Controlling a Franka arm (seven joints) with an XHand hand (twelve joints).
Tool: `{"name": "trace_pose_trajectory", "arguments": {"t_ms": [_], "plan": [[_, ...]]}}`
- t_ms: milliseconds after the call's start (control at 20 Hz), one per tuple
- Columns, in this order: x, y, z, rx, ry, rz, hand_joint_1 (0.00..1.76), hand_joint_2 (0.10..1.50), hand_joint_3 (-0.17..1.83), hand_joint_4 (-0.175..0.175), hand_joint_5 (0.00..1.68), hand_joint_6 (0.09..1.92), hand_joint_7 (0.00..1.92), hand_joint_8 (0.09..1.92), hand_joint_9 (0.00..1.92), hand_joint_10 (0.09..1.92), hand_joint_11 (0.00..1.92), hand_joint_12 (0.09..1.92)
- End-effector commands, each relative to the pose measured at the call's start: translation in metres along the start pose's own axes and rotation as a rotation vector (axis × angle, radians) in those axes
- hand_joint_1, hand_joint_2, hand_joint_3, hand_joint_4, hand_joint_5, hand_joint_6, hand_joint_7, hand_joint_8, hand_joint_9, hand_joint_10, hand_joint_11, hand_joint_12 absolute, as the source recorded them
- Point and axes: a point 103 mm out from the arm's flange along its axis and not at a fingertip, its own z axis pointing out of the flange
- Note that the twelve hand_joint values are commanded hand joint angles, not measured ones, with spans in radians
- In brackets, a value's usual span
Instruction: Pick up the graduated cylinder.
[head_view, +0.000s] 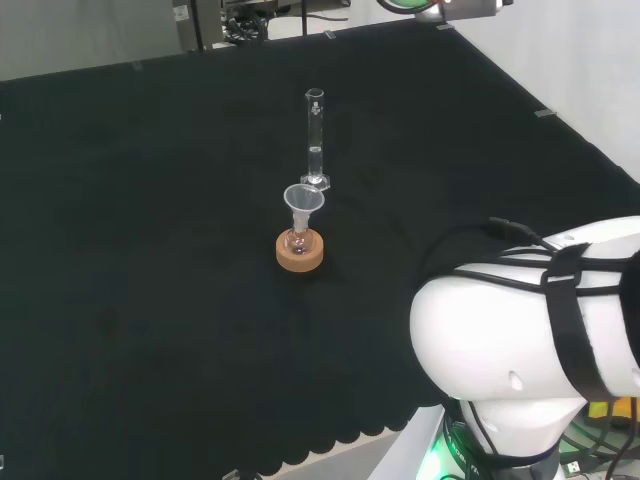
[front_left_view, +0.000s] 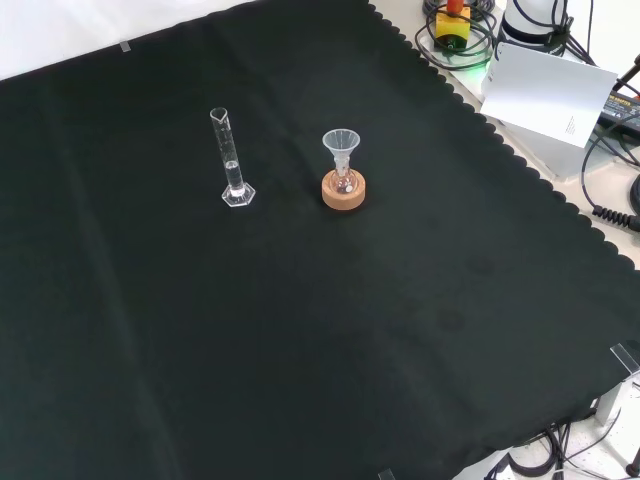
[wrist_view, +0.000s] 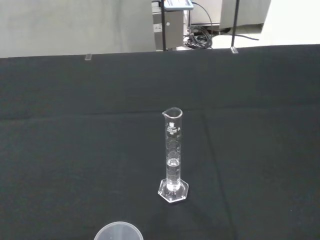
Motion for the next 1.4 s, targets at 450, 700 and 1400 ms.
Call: {"name": "trace_pose_trajectory", "arguments": {"t_ms": [450, 700, 1400], "plan": [[-0.031, 0.017, 0.044, 0.063, -0.006, 0.07, 0.13, 1.38, 0.01, 0.005, 0.2, 0.09, 0.01, 0.45, 0.43, 0.09, 0.06, 1.36], [-0.054, 0.05, 0.075, 0.067, 0.033, 0.077, 0.14, 1.37, 0.01, 0.001, 0.2, 0.09, 0.02, 0.45, 0.43, 0.09, 0.06, 1.36], [-0.084, 0.153, 0.168, 0.094, 0.13, 0.035, 0.29, 1.32, -0.02, -0.009, 0.22, 0.09, 0.04, 0.46, 0.45, 0.09, 0.07, 1.37]]}}
